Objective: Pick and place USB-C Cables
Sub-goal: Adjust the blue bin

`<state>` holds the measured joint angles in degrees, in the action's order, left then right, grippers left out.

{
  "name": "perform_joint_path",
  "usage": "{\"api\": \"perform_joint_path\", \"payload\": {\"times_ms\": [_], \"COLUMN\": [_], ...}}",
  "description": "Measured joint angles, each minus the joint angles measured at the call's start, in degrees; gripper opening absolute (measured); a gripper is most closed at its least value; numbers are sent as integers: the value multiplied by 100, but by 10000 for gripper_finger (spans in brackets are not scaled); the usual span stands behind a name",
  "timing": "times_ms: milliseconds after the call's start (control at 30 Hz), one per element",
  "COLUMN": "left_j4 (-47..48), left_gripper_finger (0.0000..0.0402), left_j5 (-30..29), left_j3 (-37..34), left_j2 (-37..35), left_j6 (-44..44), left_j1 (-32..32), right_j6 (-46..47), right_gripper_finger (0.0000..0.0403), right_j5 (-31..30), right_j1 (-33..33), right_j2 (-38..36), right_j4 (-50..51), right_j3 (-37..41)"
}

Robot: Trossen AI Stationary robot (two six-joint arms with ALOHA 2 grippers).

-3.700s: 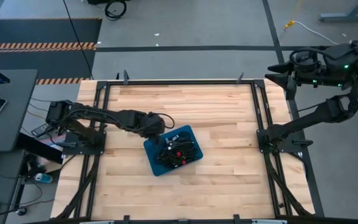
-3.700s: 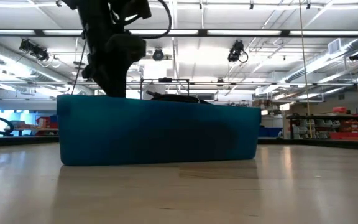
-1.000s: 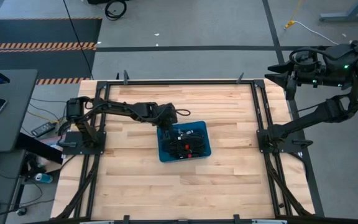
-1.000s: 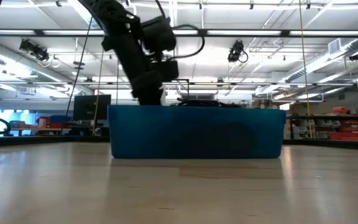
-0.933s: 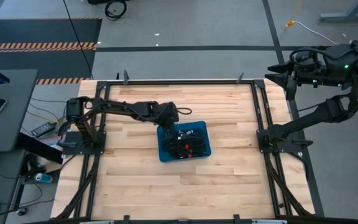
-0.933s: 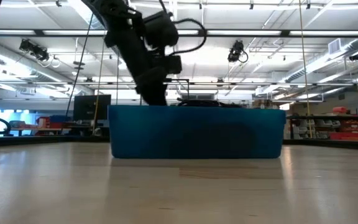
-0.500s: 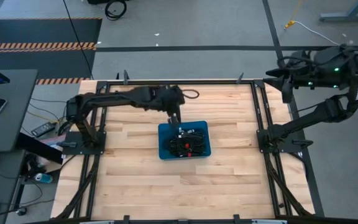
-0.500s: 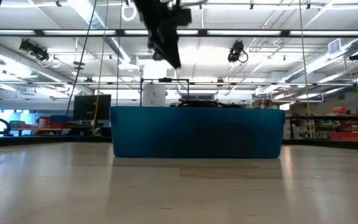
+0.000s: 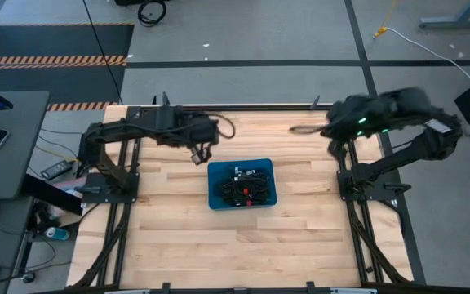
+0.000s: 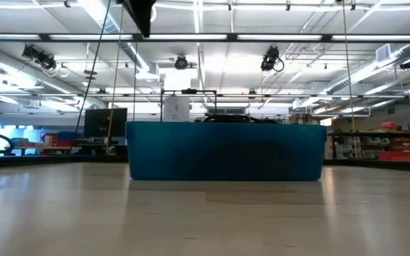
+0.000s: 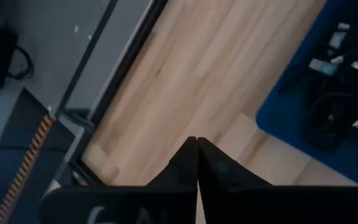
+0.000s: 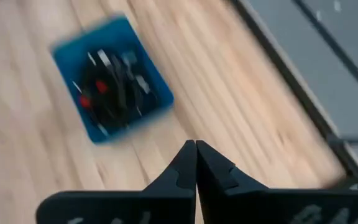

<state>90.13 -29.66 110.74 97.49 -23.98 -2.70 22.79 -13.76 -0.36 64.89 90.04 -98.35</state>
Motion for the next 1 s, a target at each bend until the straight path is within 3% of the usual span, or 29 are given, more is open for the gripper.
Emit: {"api": "perform_joint_path", "payload": {"times_ms": [233,433,567,767,1000], "left_j4": [-35,-27,-376,-2055,-3303], "left_gripper_finger": [2,1,1,1,1], "left_j5": [132,876,1377,1683,1687], "left_j3": [-1453,-3143,-4058,-5001,-5699], "left_j2": [-364,-732,-983,-1155,-1124], "left_j6": [-1185,-2277,-2912,-3192,-3216], "left_j1": [500,825,1013,1190,1067], "right_j6": [682,1225,1592,1993,2249], "right_gripper_finger": [2,2,1,0,0], "right_j5": [242,710,716,607,384], "right_j1": [147,465,589,682,725], "right_j2": [-181,-589,-671,-416,-32], "right_j4": [-283,-2068,-3292,-4456,-5326], "right_j3": [2126,3789,4643,5514,5861]}}
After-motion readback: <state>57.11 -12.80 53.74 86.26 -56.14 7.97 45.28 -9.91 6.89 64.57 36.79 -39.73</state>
